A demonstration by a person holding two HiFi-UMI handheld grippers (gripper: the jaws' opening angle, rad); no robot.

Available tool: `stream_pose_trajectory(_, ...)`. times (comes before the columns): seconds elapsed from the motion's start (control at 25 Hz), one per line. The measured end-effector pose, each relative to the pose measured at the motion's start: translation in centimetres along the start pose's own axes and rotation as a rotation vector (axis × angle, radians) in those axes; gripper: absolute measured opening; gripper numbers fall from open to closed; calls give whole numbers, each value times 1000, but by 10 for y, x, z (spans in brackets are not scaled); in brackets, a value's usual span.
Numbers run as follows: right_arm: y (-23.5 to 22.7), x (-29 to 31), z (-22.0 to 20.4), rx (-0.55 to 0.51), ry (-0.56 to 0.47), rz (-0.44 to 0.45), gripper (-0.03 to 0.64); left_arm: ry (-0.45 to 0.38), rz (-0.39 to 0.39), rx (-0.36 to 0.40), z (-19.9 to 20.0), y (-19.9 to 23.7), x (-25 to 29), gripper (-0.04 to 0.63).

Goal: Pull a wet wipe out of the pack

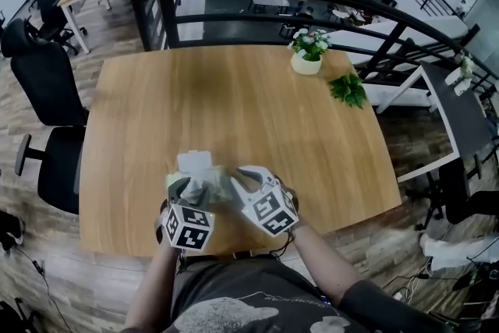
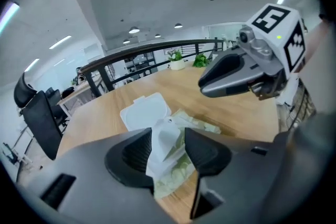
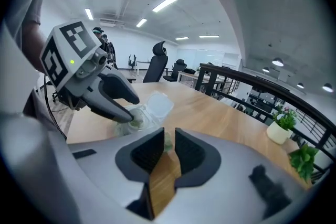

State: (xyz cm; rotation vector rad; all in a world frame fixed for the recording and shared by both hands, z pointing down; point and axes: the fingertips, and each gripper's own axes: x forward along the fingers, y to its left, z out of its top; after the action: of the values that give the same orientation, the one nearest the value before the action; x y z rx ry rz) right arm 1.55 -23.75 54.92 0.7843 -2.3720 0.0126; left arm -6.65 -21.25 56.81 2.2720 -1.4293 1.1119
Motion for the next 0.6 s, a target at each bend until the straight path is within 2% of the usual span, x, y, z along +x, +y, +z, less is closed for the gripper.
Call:
stream_pose_trajectory(0.24, 3, -15, -13, -15, 3, 16, 61, 7, 114, -88, -1, 12, 4, 195)
stream_pose_trajectory(0.28, 3, -16, -14, -15, 1, 18, 61, -2, 131, -102, 0, 15, 2, 173)
stream_pose_trajectory(0.36, 5, -17, -14, -16, -2, 23, 61, -18, 166, -123, 0, 21, -4, 86)
stream_pose_trajectory(0.44, 8, -17, -13, -16, -6, 30, 61, -31, 171, -157, -2, 26, -8, 40)
stream_pose_trajectory(0.6, 13, -13, -5, -14, -26, 29, 61, -43, 127, -240, -9, 31, -16, 21)
